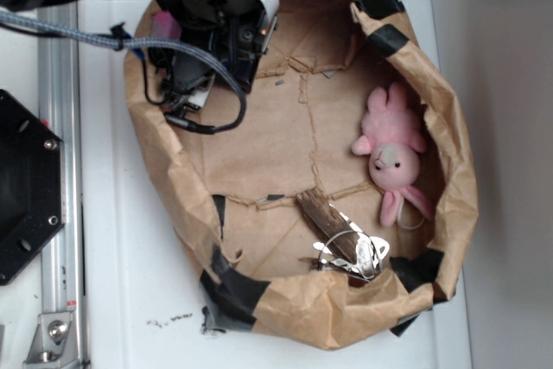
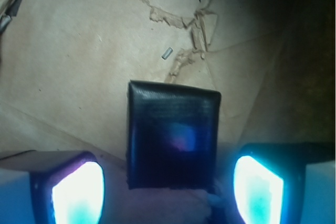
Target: Grab the black box.
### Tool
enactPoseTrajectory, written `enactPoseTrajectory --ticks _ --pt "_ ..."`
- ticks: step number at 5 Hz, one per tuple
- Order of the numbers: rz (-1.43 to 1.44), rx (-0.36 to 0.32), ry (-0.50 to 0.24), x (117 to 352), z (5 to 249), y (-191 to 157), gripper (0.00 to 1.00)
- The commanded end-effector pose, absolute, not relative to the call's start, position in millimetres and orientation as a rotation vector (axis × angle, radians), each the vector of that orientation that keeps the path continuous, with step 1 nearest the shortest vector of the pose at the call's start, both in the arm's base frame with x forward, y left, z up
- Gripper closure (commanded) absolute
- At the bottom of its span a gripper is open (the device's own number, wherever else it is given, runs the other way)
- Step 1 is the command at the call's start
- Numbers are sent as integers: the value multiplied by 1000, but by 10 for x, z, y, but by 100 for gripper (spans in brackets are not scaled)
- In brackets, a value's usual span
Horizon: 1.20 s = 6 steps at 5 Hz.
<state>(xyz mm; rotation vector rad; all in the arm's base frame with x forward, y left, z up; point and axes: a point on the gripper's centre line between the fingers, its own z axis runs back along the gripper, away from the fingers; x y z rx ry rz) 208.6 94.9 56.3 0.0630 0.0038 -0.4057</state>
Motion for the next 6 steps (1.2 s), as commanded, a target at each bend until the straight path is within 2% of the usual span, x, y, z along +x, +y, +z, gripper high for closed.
enactPoseTrajectory --ticks 1,2,3,4,5,6 --pt "-380 31 -5 2270 237 905 0" --pt "-399 44 19 2270 151 826 0" --pt "-395 38 4 2251 204 822 0" --pt "-373 44 -4 2258 227 861 100" --pt "-370 60 -3 2281 320 898 100" --pt "-369 65 -46 2345 598 903 100"
